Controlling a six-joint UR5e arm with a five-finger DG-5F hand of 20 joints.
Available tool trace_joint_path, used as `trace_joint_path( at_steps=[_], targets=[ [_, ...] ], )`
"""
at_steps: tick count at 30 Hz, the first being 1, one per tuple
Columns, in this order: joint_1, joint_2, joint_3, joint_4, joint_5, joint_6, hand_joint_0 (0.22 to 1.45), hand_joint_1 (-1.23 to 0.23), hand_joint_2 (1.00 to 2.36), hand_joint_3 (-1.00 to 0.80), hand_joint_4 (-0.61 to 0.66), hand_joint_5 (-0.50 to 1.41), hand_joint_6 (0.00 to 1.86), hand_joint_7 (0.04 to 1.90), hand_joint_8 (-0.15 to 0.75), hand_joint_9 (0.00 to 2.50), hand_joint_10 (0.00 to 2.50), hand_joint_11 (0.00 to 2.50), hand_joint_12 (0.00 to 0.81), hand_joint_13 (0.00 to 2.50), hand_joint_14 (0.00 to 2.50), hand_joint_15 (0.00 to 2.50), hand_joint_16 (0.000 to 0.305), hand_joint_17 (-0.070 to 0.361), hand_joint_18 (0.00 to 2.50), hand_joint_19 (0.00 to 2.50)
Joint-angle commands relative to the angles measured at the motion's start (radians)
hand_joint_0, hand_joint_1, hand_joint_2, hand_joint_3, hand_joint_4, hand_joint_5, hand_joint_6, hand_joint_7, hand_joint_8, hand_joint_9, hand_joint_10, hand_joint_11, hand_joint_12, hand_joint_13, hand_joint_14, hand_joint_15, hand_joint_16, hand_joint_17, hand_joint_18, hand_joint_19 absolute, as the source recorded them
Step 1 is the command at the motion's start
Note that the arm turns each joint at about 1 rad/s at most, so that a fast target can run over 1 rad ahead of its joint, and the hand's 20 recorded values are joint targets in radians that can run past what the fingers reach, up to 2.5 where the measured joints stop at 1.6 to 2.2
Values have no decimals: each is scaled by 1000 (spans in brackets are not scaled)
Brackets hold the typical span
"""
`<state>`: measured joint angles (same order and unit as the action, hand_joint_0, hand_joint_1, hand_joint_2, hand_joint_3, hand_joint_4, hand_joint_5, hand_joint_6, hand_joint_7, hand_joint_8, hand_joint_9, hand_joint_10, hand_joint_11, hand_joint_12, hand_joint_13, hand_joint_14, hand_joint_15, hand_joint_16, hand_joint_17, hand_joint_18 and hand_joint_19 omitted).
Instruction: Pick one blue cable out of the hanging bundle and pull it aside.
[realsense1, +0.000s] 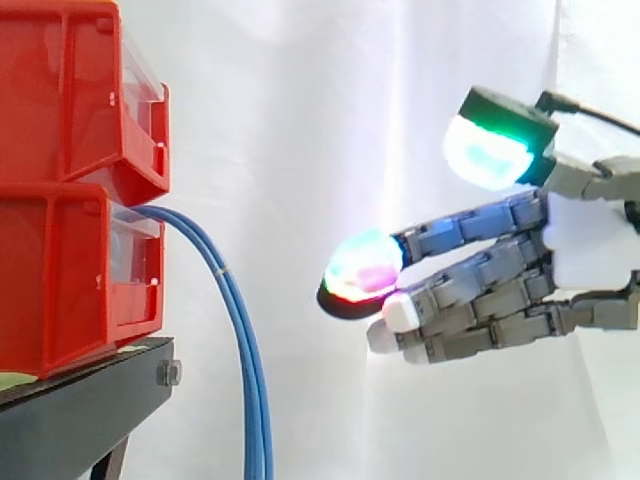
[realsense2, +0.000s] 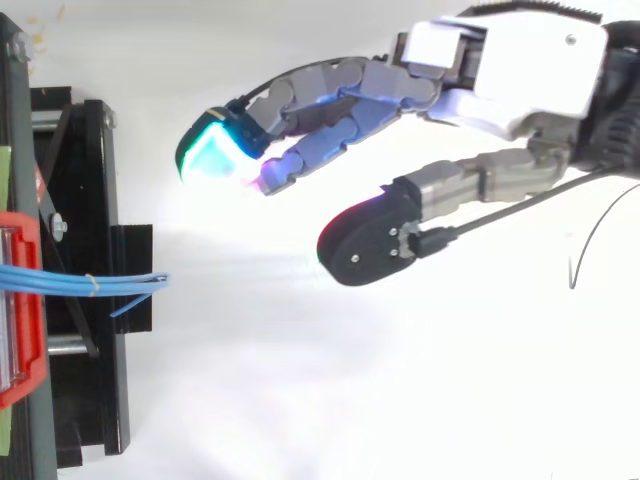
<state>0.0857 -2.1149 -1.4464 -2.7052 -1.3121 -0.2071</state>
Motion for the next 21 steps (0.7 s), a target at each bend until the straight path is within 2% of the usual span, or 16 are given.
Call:
trace_joint_path(
  at_steps=[1,4,7,8,15,17,19,20,21],
  targets=[
    [5,-39,0,42,13,-6,553,-540,1000,-500,223,-184,501,582,344,738,0,0,316,404,0,36,33,74,127,0],
    [6,-45,0,47,22,-8,552,-542,1000,-500,224,-183,501,585,344,745,0,0,317,409,0,37,33,73,127,0],
    [9,-91,7,82,45,-5,550,-546,1000,-500,228,-179,501,589,345,754,0,0,319,410,0,36,32,73,131,0],
    [11,-128,44,116,47,-3,549,-547,1000,-500,232,-178,501,590,346,754,0,0,318,412,0,36,33,73,132,0],
    [14,-209,149,108,37,2,546,-552,1000,-500,241,-169,501,601,346,766,0,0,322,418,0,43,33,74,136,0],
    [16,-270,213,105,11,17,545,-553,1000,-500,247,-164,501,617,346,765,0,0,324,421,0,57,33,74,138,0],
    [16,-298,242,107,-6,40,545,-554,1000,-500,250,-160,501,626,345,768,0,0,325,423,0,55,33,75,139,0],
    [16,-324,276,104,-30,74,545,-555,1000,-500,261,-156,501,634,344,768,0,0,327,426,2,59,33,75,144,0],
    [16,-327,281,104,-33,80,544,-556,1000,-500,260,-155,501,637,345,768,0,0,328,427,3,58,34,76,145,3]
  ],
)
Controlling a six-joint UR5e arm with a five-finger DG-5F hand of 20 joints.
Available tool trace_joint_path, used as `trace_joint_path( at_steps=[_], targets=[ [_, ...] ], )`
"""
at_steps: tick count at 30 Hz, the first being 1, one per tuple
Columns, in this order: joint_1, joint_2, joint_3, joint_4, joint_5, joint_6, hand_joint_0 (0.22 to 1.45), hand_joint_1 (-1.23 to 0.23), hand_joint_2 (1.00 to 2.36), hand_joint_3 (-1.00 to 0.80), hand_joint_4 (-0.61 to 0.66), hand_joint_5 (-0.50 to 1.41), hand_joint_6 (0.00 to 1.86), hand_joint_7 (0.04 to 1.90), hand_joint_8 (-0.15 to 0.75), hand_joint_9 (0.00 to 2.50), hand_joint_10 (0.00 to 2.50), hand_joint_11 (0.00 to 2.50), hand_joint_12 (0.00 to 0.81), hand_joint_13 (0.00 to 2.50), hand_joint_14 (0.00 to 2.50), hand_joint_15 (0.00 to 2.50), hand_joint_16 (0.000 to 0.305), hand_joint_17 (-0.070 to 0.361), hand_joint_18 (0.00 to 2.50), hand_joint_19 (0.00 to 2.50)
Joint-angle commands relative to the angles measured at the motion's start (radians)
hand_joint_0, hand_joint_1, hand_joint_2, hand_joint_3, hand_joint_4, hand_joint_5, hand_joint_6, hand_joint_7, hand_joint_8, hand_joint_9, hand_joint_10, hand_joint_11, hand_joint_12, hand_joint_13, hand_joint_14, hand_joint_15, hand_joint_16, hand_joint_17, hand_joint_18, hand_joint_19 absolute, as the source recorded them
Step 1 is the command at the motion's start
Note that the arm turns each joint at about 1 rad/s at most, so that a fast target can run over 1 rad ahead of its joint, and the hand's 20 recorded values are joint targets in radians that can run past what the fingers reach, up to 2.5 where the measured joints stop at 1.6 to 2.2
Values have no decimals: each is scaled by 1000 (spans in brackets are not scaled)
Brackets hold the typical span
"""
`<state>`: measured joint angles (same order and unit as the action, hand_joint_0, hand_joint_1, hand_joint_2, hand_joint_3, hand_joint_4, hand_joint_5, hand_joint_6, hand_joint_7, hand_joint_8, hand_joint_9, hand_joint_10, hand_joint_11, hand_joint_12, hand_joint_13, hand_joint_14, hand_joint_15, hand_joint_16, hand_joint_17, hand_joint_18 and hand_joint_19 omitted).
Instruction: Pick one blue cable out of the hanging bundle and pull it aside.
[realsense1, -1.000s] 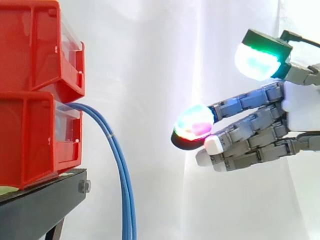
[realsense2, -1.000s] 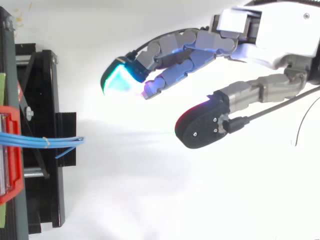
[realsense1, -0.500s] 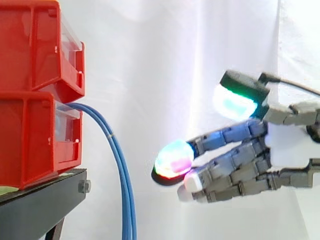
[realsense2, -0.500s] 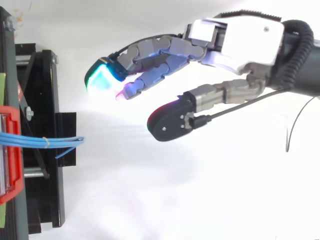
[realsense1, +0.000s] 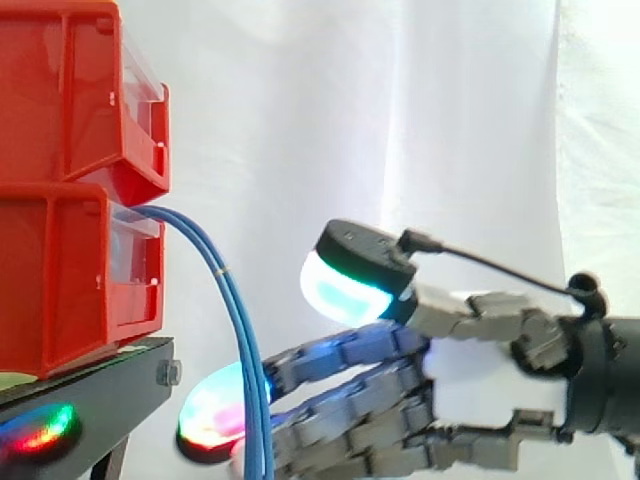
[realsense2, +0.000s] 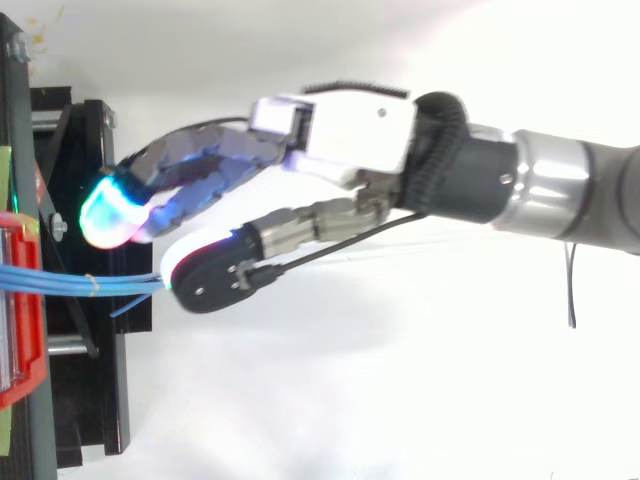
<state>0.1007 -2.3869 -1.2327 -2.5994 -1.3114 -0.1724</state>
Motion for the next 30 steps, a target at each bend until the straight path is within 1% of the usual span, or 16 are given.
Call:
trace_joint_path(
  at_steps=[1,4,10,12,14,15,17,19,20,22,30],
  targets=[
    [2,-55,68,1,-35,48,544,-556,1000,-500,260,-154,501,641,347,770,0,0,329,430,0,57,34,76,151,2],
    [7,-54,68,-4,-42,37,544,-556,1000,-500,266,-147,501,668,345,773,0,0,328,436,1,65,34,76,154,9],
    [5,-54,65,-11,-48,42,545,-557,1000,-500,280,-136,502,712,349,785,0,0,330,444,2,71,34,76,167,23],
    [5,-54,58,-19,-54,44,545,-557,1000,-500,288,-131,502,733,348,790,0,0,331,447,1,69,34,76,175,32],
    [5,-54,55,-25,-62,44,549,-555,1000,-500,312,-114,503,822,352,810,0,13,333,460,3,80,34,77,188,43],
    [7,-54,55,-31,-68,42,549,-554,1000,-500,315,-112,503,833,352,810,0,13,333,463,3,84,34,77,191,43],
    [7,-54,55,-42,-83,42,554,-557,1000,-500,352,-94,503,949,355,825,2,31,333,471,3,91,34,77,201,61],
    [7,-52,55,-48,-94,42,557,-560,1000,-500,357,-88,503,1005,358,827,0,33,335,478,4,100,34,76,206,64],
    [7,-52,55,-54,-109,41,561,-564,1000,-495,352,-81,503,1058,356,828,2,33,335,483,3,95,34,76,210,71],
    [7,-48,55,-56,-121,39,564,-567,1001,-492,355,-79,503,1078,354,830,0,30,335,483,3,95,34,76,219,73],
    [7,-28,55,-61,-121,31,577,-581,1003,-453,319,-69,503,1196,356,844,0,59,333,497,4,107,34,76,237,93]
  ],
)
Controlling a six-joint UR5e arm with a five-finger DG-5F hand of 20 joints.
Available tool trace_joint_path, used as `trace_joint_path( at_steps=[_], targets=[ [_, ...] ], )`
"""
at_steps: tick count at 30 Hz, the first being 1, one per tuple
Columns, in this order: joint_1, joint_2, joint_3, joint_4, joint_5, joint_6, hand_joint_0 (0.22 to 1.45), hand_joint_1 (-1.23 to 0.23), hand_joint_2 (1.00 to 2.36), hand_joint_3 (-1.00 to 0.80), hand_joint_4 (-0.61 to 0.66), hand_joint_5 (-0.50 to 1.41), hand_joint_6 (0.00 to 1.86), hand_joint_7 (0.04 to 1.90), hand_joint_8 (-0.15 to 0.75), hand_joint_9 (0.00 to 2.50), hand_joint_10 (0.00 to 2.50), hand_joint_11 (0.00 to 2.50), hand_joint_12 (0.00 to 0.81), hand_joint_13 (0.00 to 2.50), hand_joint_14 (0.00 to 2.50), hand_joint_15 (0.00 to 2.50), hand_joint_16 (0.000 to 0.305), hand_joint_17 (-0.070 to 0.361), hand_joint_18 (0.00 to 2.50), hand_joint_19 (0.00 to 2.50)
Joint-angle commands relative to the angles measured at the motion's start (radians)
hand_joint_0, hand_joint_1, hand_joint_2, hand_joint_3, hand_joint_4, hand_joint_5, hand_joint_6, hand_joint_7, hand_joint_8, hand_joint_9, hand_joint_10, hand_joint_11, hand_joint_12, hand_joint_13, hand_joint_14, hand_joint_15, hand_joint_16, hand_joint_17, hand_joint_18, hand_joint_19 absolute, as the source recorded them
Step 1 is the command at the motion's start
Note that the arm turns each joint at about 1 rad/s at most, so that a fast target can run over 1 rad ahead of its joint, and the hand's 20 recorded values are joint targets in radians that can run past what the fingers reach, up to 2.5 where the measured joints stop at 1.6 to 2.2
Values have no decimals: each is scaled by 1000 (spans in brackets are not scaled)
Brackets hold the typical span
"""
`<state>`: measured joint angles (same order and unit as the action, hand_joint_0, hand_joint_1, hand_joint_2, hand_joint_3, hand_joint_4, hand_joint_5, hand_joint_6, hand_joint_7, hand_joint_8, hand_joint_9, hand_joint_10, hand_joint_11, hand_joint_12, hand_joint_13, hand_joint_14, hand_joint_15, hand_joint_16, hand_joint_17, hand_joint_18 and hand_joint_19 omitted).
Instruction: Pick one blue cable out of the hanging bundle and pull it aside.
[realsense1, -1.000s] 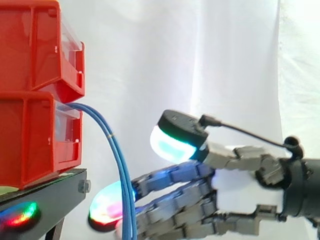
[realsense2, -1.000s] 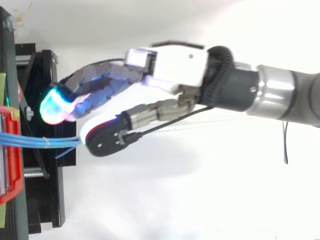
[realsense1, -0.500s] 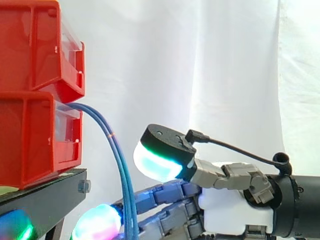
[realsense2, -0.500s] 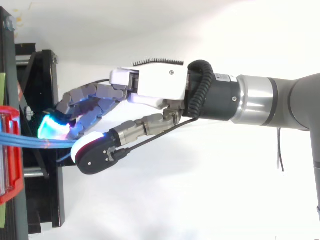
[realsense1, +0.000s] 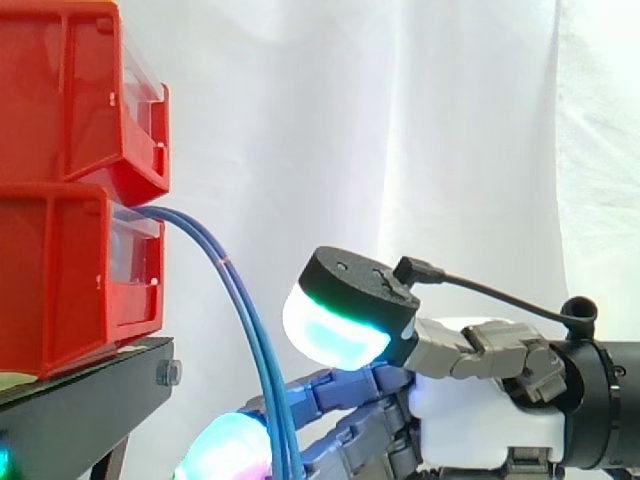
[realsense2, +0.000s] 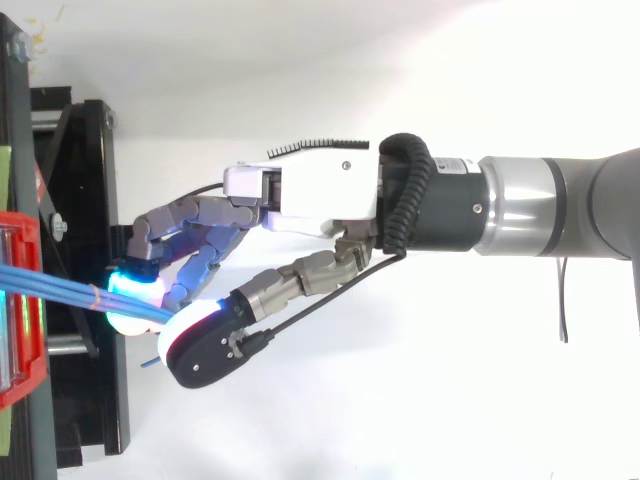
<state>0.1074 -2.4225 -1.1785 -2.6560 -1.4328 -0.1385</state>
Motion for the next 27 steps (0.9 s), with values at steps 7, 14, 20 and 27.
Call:
trace_joint_path(
  at_steps=[7,14,20,27],
  targets=[
    [-6,25,0,-44,-3,-1,592,-601,1009,-398,265,-58,500,1326,353,852,3,77,335,513,4,117,34,76,249,106],
    [-8,57,-1,-78,0,-12,591,-611,1008,-392,249,-73,555,1241,356,856,0,82,336,520,4,127,34,76,255,120],
    [-6,71,0,-90,2,-23,576,-611,1005,-437,265,-72,554,1235,359,868,3,107,338,528,5,134,34,77,265,120],
    [-6,71,48,-116,48,45,572,-605,1005,-445,267,-68,545,1241,363,881,4,116,342,544,5,142,35,78,278,131]
  ],
)
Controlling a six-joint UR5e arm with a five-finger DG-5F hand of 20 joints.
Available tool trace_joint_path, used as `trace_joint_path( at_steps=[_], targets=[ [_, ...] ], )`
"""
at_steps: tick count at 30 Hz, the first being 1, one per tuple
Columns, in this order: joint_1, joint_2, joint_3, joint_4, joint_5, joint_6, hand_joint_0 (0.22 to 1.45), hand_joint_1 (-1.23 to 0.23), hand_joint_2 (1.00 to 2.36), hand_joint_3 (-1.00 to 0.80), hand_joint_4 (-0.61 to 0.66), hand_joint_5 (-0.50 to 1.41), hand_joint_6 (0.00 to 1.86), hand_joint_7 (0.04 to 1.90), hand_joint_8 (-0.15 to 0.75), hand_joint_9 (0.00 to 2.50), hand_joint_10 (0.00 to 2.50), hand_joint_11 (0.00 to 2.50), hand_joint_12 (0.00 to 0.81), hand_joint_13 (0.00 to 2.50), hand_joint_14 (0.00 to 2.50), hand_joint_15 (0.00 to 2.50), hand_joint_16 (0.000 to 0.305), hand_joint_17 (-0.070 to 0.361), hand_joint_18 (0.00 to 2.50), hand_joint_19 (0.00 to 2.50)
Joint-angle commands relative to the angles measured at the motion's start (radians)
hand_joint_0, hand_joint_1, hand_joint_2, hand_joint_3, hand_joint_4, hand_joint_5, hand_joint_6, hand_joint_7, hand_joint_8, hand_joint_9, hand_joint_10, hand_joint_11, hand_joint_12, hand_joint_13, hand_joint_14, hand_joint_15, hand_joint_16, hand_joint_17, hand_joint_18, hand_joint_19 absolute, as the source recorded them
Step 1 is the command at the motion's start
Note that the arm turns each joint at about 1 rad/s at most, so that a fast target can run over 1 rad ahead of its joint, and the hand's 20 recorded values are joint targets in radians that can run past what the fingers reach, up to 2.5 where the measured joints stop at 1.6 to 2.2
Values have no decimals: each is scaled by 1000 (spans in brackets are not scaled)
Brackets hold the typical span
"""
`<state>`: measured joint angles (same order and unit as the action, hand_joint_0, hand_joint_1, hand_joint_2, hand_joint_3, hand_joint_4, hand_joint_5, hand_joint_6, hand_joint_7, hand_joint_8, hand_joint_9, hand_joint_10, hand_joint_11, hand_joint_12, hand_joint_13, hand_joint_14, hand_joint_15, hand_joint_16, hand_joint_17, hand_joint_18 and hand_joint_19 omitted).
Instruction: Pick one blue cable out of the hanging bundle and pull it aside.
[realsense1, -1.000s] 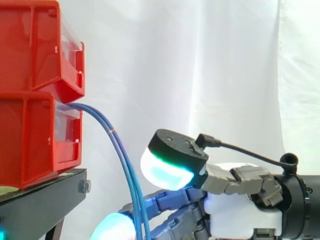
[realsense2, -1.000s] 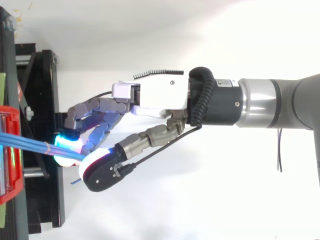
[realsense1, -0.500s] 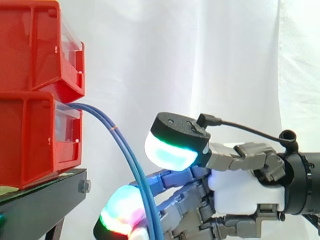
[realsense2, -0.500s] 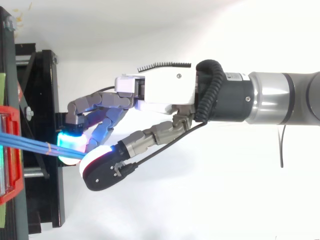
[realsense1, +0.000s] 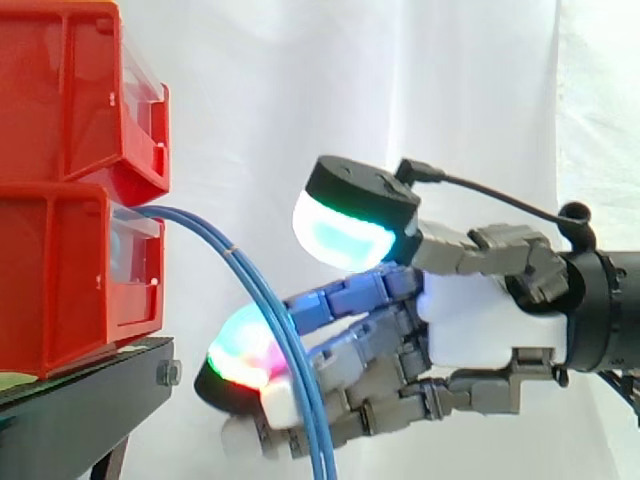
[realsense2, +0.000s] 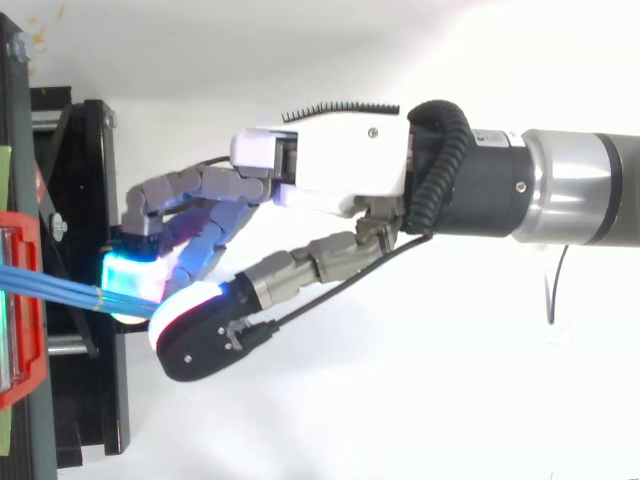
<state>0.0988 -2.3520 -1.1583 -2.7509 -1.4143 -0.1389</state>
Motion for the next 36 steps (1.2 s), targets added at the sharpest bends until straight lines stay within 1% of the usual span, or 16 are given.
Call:
trace_joint_path(
  at_steps=[1,3,5,8,13,14,19,22,25,26,27,30,31,33,34,36],
  targets=[
    [4,0,34,-29,38,61,571,-606,1005,-443,272,-68,544,1243,362,882,3,110,341,544,6,138,35,78,280,135],
    [9,0,52,-55,70,108,572,-605,1005,-444,274,-67,543,1247,363,885,4,111,343,547,5,142,35,78,281,135],
    [13,0,52,-59,86,127,575,-610,1006,-433,269,-66,540,1258,362,892,3,114,343,557,5,145,34,78,297,137],
    [16,0,52,-56,86,134,591,-638,1008,-400,253,-68,553,1253,361,892,4,125,340,562,6,146,34,77,313,143],
    [16,0,52,-58,86,134,597,-693,1011,-346,228,-76,585,1228,360,891,5,138,342,570,6,170,34,77,327,160],
    [18,0,52,-58,86,136,595,-710,1011,-342,233,-83,605,1184,361,890,6,146,344,571,6,170,34,77,328,158],
    [21,0,52,-58,86,136,574,-736,1005,-426,252,-92,612,1137,359,885,5,157,348,577,7,171,35,80,339,168],
    [22,0,52,-58,86,133,559,-712,1002,-467,264,-82,557,1209,363,887,6,155,350,581,7,182,36,81,342,173],
    [24,-4,32,-53,86,134,552,-689,1002,-477,266,-77,527,1253,365,889,5,152,352,582,7,178,36,82,343,172],
    [24,-7,22,-47,84,134,552,-688,1002,-478,270,-76,521,1262,363,889,7,149,352,581,7,178,36,81,342,178],
    [22,-10,-1,-18,84,136,552,-687,1002,-478,270,-76,519,1264,364,889,5,145,353,582,7,182,36,81,343,171],
    [25,-10,-26,57,87,140,551,-681,1002,-477,276,-73,501,1290,365,891,5,151,353,582,7,182,36,82,342,179],
    [27,-10,-46,122,94,139,550,-677,1002,-477,287,-75,500,1273,365,891,5,151,354,581,8,181,36,82,343,179],
    [29,-12,-55,154,98,140,550,-676,1001,-476,294,-75,501,1262,364,890,5,158,354,581,7,182,36,82,343,178],
    [29,-17,-61,165,98,140,550,-675,1002,-476,293,-77,501,1256,365,891,5,151,355,583,7,182,36,82,343,179],
    [30,-17,-61,175,100,139,550,-674,1002,-479,296,-77,501,1249,364,890,6,158,355,584,7,186,36,82,343,179]
  ],
)
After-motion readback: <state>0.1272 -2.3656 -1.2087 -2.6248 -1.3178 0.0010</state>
